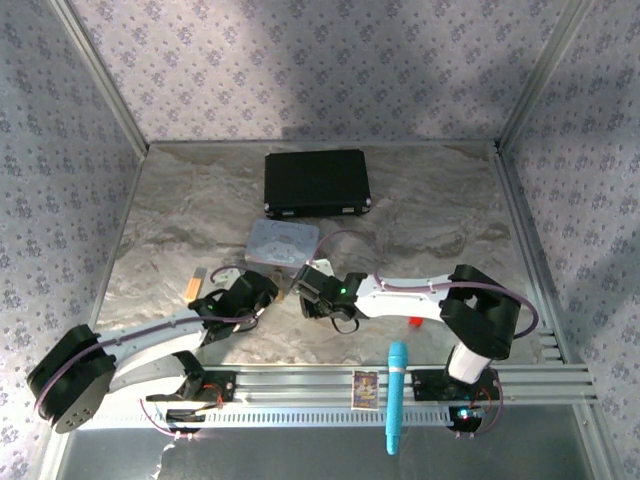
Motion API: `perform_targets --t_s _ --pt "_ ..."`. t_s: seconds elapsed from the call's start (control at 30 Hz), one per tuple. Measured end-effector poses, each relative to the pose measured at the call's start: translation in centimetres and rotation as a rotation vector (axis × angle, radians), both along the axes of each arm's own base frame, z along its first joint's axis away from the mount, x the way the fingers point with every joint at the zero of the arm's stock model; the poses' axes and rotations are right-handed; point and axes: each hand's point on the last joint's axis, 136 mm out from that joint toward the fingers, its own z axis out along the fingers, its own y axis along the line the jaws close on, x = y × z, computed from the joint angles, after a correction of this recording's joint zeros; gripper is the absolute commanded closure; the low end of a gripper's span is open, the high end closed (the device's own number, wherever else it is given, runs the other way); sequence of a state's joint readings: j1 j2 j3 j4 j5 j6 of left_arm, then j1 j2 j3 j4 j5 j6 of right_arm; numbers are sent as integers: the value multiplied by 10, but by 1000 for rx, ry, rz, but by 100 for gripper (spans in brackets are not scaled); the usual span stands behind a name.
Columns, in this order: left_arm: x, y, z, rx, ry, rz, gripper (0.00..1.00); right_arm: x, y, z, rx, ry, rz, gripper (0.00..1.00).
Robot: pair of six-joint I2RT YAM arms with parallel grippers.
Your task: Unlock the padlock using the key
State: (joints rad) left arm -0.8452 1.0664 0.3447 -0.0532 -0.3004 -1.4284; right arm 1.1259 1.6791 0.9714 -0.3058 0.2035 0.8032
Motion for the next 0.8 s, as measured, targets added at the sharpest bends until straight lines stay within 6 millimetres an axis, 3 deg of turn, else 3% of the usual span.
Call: perform_targets --t_s 0.2,0.5,0.7,0.8 --pt "-2 0 0 5 3 -8 52 -5 9 -22 -63 13 22 59" --pt "-4 0 -2 12 8 -11 52 -7 9 -24 -127 -28 29 67" --pt "-4 0 -2 14 10 -11 52 -6 5 -26 -171 -55 31 87" --pt "-5 1 -3 18 12 -10 52 -7 6 -23 -168 -63 36 90"
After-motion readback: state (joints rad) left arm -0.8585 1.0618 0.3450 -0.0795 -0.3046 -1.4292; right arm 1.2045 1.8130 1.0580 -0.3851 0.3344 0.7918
